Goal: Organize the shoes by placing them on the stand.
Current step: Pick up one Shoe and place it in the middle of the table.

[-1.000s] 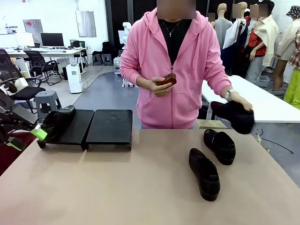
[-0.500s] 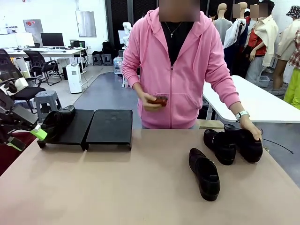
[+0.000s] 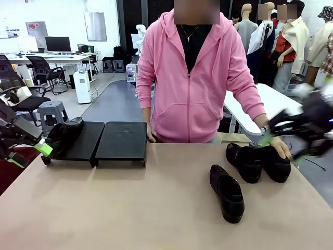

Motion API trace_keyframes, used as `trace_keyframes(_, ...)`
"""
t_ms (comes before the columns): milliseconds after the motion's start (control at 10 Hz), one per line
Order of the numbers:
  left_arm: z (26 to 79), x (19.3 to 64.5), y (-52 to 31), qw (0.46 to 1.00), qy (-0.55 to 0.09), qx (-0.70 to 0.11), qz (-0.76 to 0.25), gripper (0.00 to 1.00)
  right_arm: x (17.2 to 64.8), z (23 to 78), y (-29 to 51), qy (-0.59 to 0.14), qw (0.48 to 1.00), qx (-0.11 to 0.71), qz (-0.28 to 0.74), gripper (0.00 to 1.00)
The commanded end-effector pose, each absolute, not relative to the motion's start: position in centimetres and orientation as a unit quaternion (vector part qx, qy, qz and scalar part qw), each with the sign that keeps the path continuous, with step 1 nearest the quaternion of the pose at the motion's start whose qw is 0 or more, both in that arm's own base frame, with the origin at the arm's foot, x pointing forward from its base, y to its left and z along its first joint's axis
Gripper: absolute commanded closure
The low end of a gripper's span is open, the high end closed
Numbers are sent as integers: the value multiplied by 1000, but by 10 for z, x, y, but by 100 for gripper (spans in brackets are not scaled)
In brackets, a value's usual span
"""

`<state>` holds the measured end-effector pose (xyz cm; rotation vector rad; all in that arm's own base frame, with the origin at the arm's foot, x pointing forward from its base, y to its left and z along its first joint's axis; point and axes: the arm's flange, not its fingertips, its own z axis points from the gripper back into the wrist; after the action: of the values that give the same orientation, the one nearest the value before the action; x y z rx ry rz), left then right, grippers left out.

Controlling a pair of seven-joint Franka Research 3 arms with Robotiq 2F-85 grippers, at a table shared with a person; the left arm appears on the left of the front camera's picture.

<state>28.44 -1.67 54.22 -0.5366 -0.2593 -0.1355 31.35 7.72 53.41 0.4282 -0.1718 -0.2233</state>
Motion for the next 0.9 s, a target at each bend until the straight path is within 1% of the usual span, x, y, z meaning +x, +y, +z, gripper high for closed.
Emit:
trace_keyframes(0, 542, 284, -13, 952, -128, -267, -73, 0, 359, 496, 149, -74, 971, 199, -111, 0)
trace_keyframes(100, 542, 284, -13, 952, -128, -267, -73, 0, 373, 477, 177, -95, 973, 170, -123, 0)
trace_keyframes(200, 542, 284, -13, 952, -128, -267, -73, 0, 381, 457, 199, -60, 976, 172, -118, 0)
trace_keyframes(300, 542, 284, -13, 952, -128, -267, -73, 0, 386, 443, 209, -78, 978, 147, -127, 0)
trace_keyframes(400, 542, 284, -13, 952, -128, -267, -73, 0, 385, 447, 199, -115, 976, 106, -151, 0)
trace_keyframes(500, 542, 284, -13, 952, -128, -267, -73, 0, 364, 441, 210, -73, 978, 167, -104, 0)
trace_keyframes(700, 542, 284, -13, 952, -128, -267, -73, 0, 364, 441, 210, -73, 978, 167, -104, 0)
trace_keyframes(800, 542, 284, -13, 952, -128, -267, -73, 0, 377, 433, 206, -82, 979, 149, -111, 0)
